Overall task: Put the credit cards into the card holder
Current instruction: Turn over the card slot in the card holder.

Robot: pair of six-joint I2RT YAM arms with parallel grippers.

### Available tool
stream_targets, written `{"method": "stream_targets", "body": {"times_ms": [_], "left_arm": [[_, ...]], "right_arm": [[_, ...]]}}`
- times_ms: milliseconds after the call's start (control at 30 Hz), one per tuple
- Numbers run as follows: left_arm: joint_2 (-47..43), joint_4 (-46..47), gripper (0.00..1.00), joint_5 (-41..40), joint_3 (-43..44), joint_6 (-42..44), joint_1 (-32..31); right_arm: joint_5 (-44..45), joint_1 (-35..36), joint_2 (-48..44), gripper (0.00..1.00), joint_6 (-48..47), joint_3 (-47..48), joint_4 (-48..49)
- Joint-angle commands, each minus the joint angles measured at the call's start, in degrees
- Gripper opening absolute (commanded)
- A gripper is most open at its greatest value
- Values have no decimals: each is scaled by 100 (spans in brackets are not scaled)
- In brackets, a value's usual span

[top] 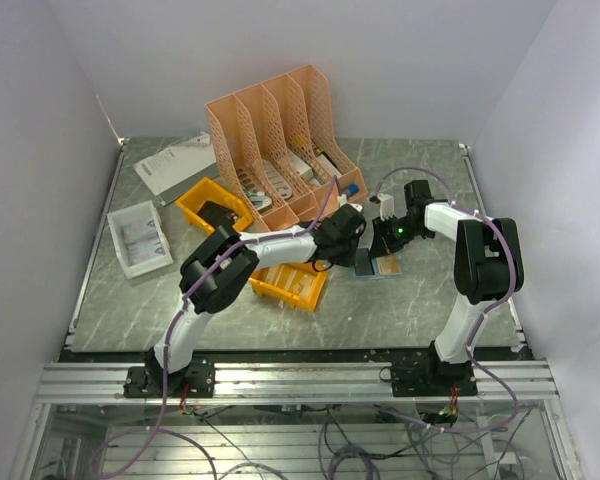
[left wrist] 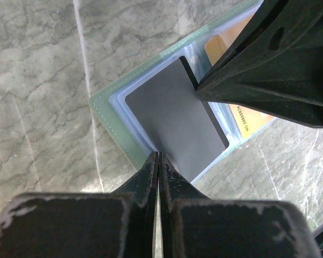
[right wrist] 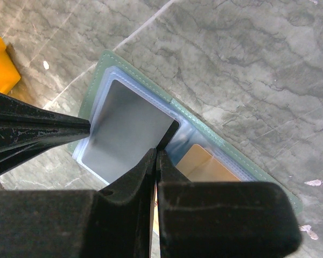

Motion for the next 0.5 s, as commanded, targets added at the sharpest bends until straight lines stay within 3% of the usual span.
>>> {"method": "stream_targets", "body": {"times_ms": [0,133,300,467], "left_arm": [[-294,137,7,-293,-210,-60,-31],[-633,410,14,-405,-566,-184,22],[-882,876,7,-253,-836,-352,66],[-696,911,7,-63,-696,-479,80]], "right_arm": [[92,7,72,3,-70,34,-9],[136,9,109,3,-63,46,-12],[150,11,136,1,-55,51,-14],[155,5,131,1,-53,55,-26]]}}
